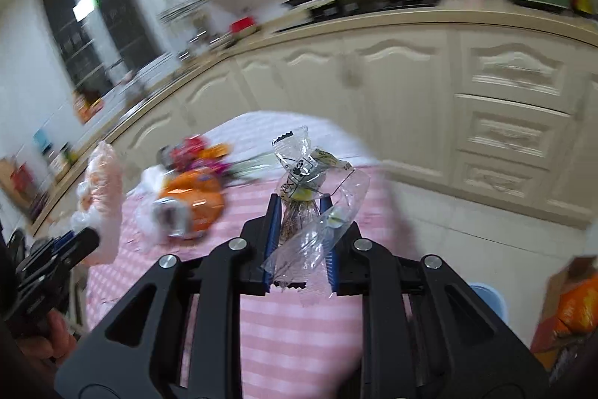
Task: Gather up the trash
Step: 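Lift the orange bag with the left gripper while the right gripper grasps a clear wrapper, then carry both items over the blue bin and open both grippers to drop them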
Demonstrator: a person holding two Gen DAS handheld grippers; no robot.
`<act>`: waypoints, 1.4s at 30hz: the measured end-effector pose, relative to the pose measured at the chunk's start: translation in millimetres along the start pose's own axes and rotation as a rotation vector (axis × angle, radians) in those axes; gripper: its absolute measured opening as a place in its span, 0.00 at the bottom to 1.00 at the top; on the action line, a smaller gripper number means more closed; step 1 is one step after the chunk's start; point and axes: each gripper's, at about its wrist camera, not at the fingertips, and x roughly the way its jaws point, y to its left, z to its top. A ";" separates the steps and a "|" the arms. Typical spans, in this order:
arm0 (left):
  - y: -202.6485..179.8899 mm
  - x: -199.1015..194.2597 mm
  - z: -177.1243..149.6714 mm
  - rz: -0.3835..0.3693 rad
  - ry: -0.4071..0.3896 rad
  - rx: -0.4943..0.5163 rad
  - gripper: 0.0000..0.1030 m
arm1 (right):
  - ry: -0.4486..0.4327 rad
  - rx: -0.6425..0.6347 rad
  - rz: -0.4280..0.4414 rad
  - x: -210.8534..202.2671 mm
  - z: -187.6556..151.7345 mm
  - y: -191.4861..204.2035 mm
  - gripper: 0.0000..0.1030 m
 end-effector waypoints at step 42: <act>-268.8 279.9 -104.8 -0.309 0.652 0.155 0.95 | 0.353 0.751 -0.359 47.3 -197.3 -335.1 0.94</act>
